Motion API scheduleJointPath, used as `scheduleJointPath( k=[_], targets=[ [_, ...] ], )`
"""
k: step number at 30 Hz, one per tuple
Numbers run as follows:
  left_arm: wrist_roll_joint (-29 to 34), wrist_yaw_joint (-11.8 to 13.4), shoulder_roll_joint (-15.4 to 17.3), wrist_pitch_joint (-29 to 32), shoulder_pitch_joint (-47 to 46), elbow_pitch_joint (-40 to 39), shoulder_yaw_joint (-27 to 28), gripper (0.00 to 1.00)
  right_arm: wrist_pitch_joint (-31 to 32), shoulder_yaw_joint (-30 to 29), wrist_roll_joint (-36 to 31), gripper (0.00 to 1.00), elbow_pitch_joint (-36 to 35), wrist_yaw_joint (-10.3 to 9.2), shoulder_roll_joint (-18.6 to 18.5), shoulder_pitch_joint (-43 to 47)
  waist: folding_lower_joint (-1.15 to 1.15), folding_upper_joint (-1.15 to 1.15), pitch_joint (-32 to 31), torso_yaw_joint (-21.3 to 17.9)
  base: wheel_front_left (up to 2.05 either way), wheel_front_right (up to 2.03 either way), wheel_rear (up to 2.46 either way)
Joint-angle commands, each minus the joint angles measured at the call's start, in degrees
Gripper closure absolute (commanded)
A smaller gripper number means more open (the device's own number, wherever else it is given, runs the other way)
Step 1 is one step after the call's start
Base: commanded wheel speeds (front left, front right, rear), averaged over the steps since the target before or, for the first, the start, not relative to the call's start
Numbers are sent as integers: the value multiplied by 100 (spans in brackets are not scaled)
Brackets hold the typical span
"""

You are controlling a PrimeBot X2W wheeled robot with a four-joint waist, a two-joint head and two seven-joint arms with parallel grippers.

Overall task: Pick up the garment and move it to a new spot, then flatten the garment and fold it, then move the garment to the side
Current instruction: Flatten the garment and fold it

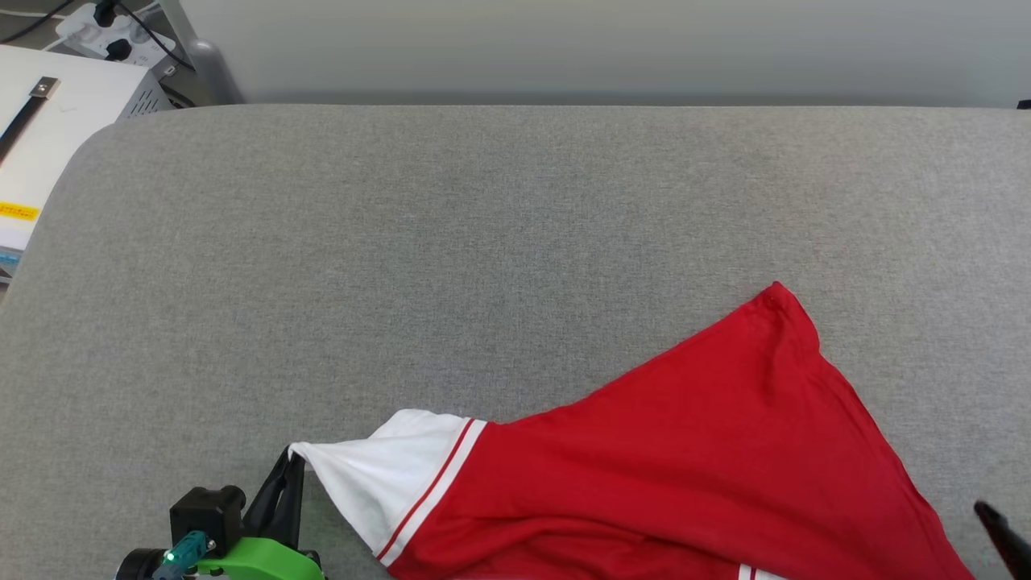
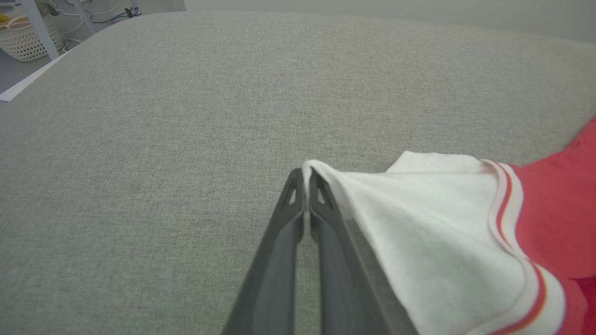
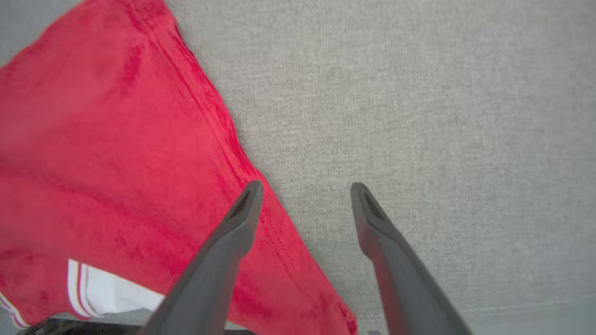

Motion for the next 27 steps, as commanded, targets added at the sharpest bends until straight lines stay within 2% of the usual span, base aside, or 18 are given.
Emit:
scheduleJointPath(
  k=[1,2,4,9,10,11,16,22,27],
  targets=[
    [1,-14,20,-27,-22,-15,1,100,-78,-59,-1,0,-239,-4,-115,-198,0,0,-6,-4,0,0,0],
    [28,-5,27,-28,-54,-67,-10,100,-122,-110,-3,0,-720,-4,-322,-529,0,0,32,24,0,0,0],
    [44,0,28,-28,-90,-108,-19,100,-68,-62,0,0,-958,-4,-508,-827,0,0,88,52,0,0,0],
    [94,-6,17,-29,-238,-199,-68,100,304,498,3,0,-1159,-4,-1122,-1769,0,0,290,162,0,0,0],
    [107,-10,11,-29,-280,-212,-81,100,439,716,41,0,-1144,-4,-1241,-2015,0,0,332,188,0,0,0],
    [143,-18,-7,-30,-382,-241,-121,100,856,1311,99,0,-999,-4,-1533,-2612,0,0,440,263,0,0,0],
    [209,-34,-66,-31,-563,-302,-187,100,1872,2532,226,0,-281,-4,-1948,-3748,0,0,596,400,0,0,0],
    [269,-70,-133,-32,-751,-331,-241,100,2376,3611,347,0,592,-4,-1940,-4748,0,0,788,563,0,0,0],
    [319,-99,-208,-33,-886,-351,-283,100,2285,4224,372,0,1362,-4,-1702,-5325,0,0,986,685,0,0,0]
  ],
)
